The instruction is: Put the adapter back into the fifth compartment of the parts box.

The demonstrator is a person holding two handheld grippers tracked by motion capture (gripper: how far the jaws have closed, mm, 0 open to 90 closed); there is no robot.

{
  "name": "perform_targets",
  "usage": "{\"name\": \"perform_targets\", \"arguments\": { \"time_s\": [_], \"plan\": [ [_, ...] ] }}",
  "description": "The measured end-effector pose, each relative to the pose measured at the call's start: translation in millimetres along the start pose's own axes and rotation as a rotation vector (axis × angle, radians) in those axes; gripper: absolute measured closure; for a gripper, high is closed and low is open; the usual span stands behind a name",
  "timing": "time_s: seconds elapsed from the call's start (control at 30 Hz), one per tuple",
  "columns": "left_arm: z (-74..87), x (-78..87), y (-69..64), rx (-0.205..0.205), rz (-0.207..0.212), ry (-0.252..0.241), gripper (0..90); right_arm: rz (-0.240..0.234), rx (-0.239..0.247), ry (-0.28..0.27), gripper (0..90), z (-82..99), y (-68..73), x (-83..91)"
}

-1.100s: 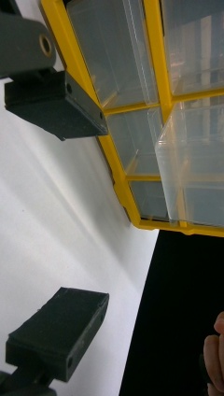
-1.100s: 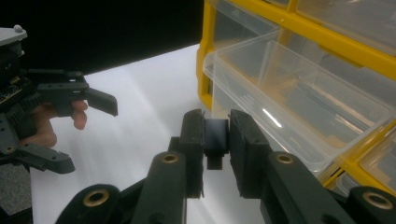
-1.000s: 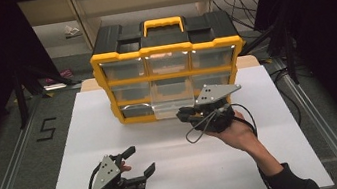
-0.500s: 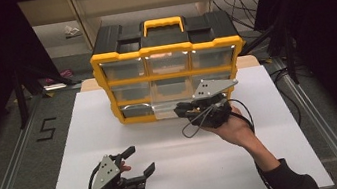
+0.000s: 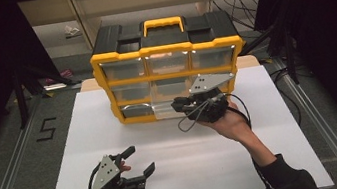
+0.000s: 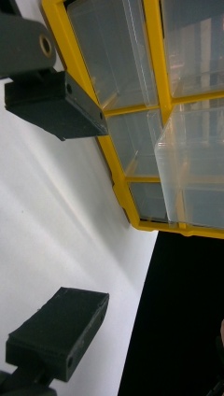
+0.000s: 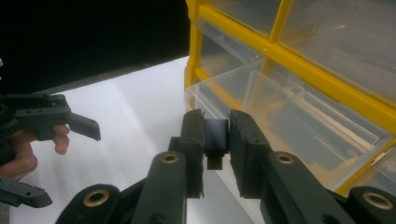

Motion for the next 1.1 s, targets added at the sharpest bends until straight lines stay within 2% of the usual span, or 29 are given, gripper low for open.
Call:
{"name": "perform_targets", "arguments": {
  "time_s": [1.1],
  "plan": [
    [0.1, 0.0, 0.0, -0.002, 0.0, 0.001, 16.3, 0.04, -0.018, -0.008, 76.4, -11.7, -16.9, -10.7]
  ]
}}
Point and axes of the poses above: each handheld gripper's, and its own axes: x roughly backward along the jaws, z roughly out of its underside, y roughly to its left, the point moved 2 cm from there along -x, roughly forward along the jaws, and after that the axes turned 13 degrees about -z, right-handed, at the moved point
